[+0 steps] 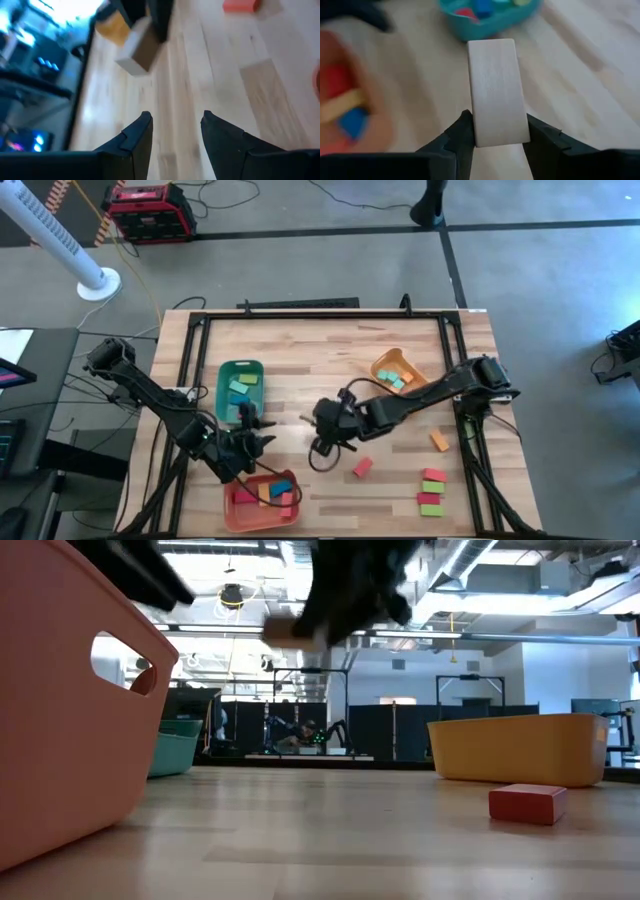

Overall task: Sort blocks by size
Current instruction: Put the thick brown rectangular block into the orange bin, then put the thick light green rectangular block into the orange bin

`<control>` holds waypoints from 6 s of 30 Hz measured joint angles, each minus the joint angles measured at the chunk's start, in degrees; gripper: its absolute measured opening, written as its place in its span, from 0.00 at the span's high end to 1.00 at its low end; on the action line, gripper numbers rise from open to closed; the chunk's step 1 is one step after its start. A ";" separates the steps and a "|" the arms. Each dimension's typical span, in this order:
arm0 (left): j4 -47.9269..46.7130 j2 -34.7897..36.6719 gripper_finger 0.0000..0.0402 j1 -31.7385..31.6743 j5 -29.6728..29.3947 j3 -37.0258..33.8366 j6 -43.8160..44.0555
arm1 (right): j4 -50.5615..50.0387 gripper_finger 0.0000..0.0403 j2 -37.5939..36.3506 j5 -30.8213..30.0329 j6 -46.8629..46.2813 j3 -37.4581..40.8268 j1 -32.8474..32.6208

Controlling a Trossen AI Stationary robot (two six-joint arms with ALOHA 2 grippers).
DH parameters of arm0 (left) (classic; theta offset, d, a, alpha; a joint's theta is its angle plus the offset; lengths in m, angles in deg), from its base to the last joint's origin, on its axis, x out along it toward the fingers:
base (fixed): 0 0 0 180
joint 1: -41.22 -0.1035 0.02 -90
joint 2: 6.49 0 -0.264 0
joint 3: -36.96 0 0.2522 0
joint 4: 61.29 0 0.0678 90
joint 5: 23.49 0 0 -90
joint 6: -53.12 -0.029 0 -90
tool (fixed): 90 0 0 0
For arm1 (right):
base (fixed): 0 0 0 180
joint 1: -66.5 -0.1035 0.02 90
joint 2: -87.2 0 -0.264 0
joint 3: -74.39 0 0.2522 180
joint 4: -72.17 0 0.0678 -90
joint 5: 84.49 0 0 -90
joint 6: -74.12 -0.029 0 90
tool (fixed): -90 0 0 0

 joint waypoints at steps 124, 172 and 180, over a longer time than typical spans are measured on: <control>-5.47 -8.24 0.67 12.21 30.52 8.67 20.52 | -44.71 0.35 -0.54 21.32 -27.40 0.13 -31.58; -2.07 -8.20 0.49 8.14 34.83 3.67 22.64 | -34.43 0.53 -0.49 25.32 -35.47 12.90 -41.25; -2.20 -8.20 0.49 8.14 34.83 3.67 22.69 | -34.12 0.54 -0.45 23.54 -35.09 12.92 -40.50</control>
